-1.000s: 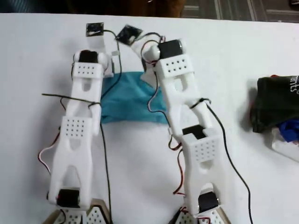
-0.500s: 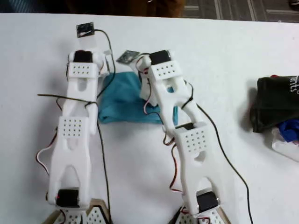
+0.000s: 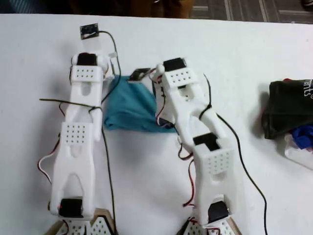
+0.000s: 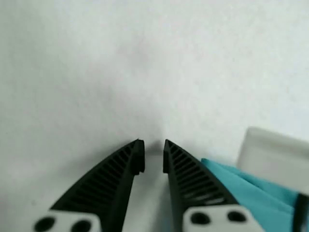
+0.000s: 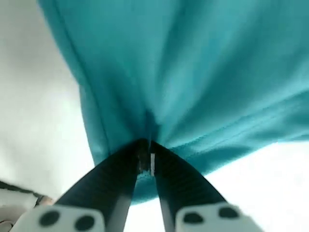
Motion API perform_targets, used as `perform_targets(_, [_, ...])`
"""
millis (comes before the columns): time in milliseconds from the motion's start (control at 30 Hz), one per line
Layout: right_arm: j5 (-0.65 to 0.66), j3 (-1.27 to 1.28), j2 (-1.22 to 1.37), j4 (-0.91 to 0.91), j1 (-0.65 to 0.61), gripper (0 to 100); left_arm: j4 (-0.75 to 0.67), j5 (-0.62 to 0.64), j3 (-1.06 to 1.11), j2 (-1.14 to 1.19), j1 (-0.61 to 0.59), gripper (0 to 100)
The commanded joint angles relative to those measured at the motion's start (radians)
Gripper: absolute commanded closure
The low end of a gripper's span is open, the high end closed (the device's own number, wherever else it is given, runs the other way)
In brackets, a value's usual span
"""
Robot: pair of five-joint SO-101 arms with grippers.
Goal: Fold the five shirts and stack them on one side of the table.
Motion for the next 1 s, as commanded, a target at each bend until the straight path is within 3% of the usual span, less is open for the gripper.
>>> perform_targets(0, [0.008,0.048,-0.082,-0.024,0.027,98.1,-0.006,0.008,-0.030,-0.009,-0.008,91])
perform_targets(133, [0.008,0.143,-0.033,-0.153,0.061,98.1,-0.006,0.008,-0.030,-0.009,-0.008,91])
perform_targets(300, [0.009,0.187,-0.013,-0.134,0.038,98.1,-0.006,0.008,-0.030,-0.009,-0.008,91])
perform_targets(600, [0.009,-0.167,-0.143,-0.027,0.111,98.1,-0.006,0.008,-0.030,-0.009,-0.006,91])
perform_targets(967, [-0.048,-0.239,0.062,-0.426,0.131,98.1,-0.006,0.006,-0.030,-0.009,0.000,91])
